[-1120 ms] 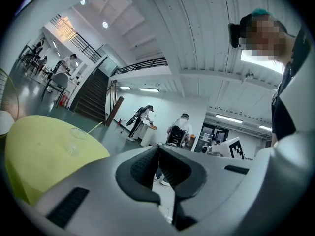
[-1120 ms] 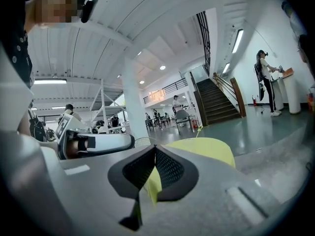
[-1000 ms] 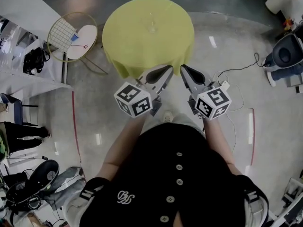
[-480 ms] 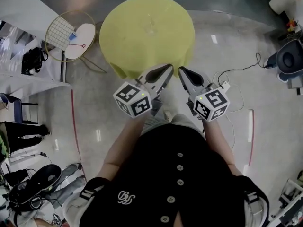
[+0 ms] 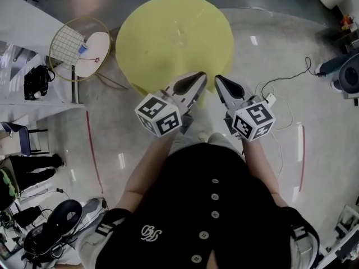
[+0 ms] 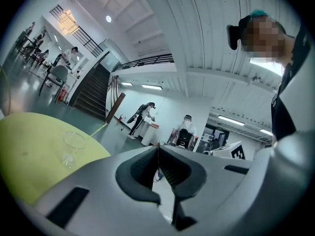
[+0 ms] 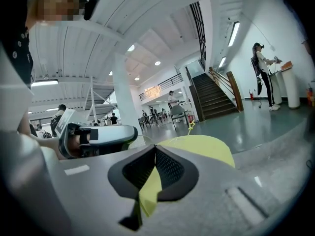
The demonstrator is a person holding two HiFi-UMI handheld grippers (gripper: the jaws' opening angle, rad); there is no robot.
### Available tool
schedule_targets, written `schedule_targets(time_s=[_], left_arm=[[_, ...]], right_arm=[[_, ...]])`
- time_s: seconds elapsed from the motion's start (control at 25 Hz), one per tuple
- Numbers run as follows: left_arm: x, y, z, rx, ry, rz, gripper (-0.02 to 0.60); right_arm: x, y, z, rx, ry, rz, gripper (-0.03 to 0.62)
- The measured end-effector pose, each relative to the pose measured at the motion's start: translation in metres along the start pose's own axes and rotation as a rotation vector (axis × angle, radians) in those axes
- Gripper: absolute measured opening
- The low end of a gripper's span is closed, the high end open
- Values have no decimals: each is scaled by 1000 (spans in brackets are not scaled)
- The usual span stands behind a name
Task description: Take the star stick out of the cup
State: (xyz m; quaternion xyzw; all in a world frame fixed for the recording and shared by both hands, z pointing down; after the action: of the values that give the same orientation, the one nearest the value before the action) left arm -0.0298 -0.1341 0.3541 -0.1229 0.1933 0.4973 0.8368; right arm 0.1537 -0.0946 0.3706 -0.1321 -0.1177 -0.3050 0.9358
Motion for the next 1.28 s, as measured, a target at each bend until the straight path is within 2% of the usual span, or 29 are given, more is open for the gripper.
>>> schedule_targets(time_s=[0.28, 0.56, 0.72, 0.84, 1.04, 1.28], left_arm=[[-48, -9, -27, -9, 0, 0, 12], [-93, -26, -49, -46, -5, 44, 12], [-116, -38, -65, -79, -44, 77, 12], [-132, -46, -74, -91, -73, 71, 12], [-158, -59, -82, -153, -168, 70, 14], [-171, -79, -89, -213, -233, 99, 14]], right_arm=[[18, -43, -23, 4, 11, 25, 4], [42, -72, -45, 41, 15, 117, 3], [52, -84, -51, 40, 26, 147, 3], [56, -95, -53, 38, 20, 169, 5], [58, -119, -54, 53, 10, 204, 5], [65, -129, -57, 65, 0, 254, 5]])
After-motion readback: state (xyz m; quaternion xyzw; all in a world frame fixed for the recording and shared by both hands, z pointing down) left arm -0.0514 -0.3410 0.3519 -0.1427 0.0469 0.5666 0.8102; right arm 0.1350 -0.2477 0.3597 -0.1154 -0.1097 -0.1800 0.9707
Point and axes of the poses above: the fingertips, and each gripper's own axes: y backward along the fingers, x to its right, z out of its underside, the point moved 10 cm from there along y, backward along the fingers, and after that the axes turned 1 degree about -y, right-handed, at the moved point
